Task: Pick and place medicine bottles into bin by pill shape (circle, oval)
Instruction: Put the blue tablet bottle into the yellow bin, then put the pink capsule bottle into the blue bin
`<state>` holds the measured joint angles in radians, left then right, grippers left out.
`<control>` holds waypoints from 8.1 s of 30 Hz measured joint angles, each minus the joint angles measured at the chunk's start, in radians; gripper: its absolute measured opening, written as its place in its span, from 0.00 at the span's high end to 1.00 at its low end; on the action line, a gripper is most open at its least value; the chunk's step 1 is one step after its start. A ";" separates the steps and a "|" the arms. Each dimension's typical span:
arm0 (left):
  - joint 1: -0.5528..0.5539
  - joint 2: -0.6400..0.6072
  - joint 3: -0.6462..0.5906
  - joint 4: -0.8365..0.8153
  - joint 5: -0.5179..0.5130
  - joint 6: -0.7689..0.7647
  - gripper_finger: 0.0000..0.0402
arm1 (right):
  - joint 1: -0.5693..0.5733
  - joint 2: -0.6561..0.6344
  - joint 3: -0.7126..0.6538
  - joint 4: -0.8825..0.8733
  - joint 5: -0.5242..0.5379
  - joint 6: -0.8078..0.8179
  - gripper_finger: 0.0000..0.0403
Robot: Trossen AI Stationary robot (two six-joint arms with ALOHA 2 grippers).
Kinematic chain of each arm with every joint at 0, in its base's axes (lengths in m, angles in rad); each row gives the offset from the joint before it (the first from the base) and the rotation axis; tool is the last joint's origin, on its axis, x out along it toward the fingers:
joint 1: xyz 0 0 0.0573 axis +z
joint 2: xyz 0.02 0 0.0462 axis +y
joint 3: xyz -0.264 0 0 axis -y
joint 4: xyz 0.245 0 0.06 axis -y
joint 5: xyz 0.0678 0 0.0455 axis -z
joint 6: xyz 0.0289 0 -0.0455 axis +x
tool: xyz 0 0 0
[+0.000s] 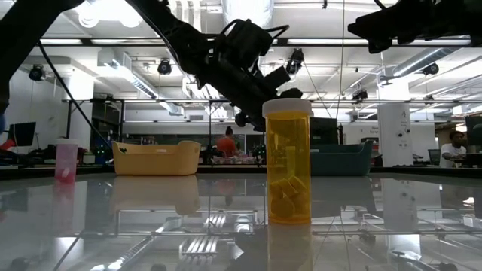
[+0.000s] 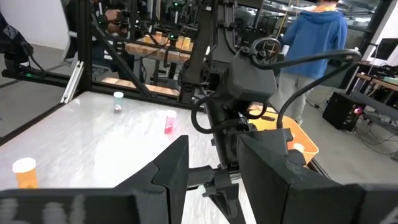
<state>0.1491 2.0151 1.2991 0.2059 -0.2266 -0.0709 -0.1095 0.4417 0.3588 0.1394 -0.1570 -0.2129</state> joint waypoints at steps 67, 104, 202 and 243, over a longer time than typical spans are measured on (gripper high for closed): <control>0.111 -0.603 -0.365 -0.397 -0.465 -0.188 0.76 | 0.000 0.000 0.000 -0.001 0.001 0.017 0.68; 0.358 -0.445 -0.599 -0.030 -0.349 -0.316 0.70 | 0.000 0.000 0.000 0.016 0.001 0.004 0.68; -0.564 -0.998 -0.651 -0.265 -0.024 -0.643 0.59 | 0.732 0.922 0.648 -0.404 0.298 0.372 0.68; -0.535 -0.813 -0.559 -1.105 -0.063 -1.068 0.43 | 0.700 0.927 0.645 -0.336 0.318 0.265 0.68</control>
<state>-0.3855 1.2022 0.7405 -0.8992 -0.2893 -1.1386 0.5903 1.3689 1.0039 -0.1963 0.1608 0.0517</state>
